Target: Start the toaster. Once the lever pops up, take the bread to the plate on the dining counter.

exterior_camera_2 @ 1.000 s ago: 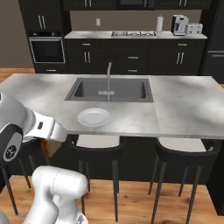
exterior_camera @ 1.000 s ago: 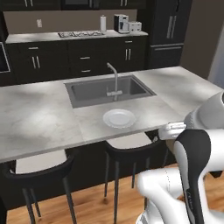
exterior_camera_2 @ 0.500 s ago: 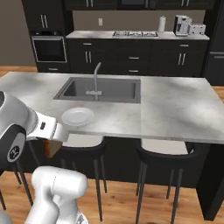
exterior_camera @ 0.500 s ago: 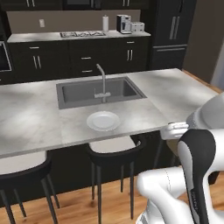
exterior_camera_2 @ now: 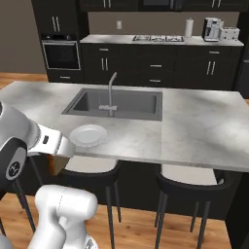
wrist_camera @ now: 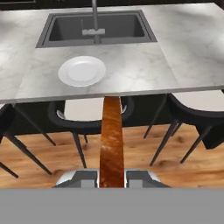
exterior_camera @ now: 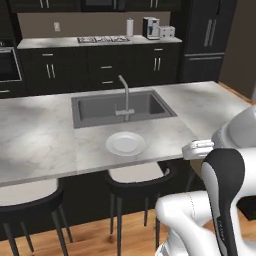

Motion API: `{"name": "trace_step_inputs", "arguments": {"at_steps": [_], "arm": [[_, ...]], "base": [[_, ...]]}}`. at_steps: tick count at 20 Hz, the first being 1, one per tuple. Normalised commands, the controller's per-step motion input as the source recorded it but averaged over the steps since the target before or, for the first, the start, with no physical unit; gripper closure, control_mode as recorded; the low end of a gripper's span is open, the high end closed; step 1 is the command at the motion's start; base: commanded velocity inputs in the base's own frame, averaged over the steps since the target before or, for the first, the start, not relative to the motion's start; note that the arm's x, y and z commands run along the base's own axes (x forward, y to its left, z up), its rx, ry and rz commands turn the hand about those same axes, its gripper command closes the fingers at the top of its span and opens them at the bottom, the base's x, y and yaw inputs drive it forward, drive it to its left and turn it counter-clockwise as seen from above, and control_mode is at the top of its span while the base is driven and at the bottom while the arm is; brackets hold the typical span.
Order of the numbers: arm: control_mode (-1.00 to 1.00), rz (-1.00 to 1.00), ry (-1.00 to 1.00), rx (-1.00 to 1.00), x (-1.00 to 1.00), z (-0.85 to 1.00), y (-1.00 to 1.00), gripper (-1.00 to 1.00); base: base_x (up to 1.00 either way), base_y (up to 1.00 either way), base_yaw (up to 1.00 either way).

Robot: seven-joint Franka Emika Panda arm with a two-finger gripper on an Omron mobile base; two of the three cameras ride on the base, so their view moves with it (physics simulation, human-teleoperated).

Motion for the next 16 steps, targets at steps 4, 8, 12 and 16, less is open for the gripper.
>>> {"name": "trace_step_inputs", "arguments": {"at_steps": [4,8,12,16], "arm": [[1.00,0.00,0.00,0.00,0.00,0.00,0.00,1.00],[1.00,0.00,0.00,0.00,0.00,0.00,0.00,1.00],[1.00,0.00,0.00,0.00,0.00,0.00,0.00,1.00],[1.00,0.00,0.00,0.00,0.00,0.00,0.00,1.00]], "base": [[0.47,0.09,0.10],[0.54,0.00,0.05],[0.64,0.04,0.02],[0.64,0.10,0.02]]}}
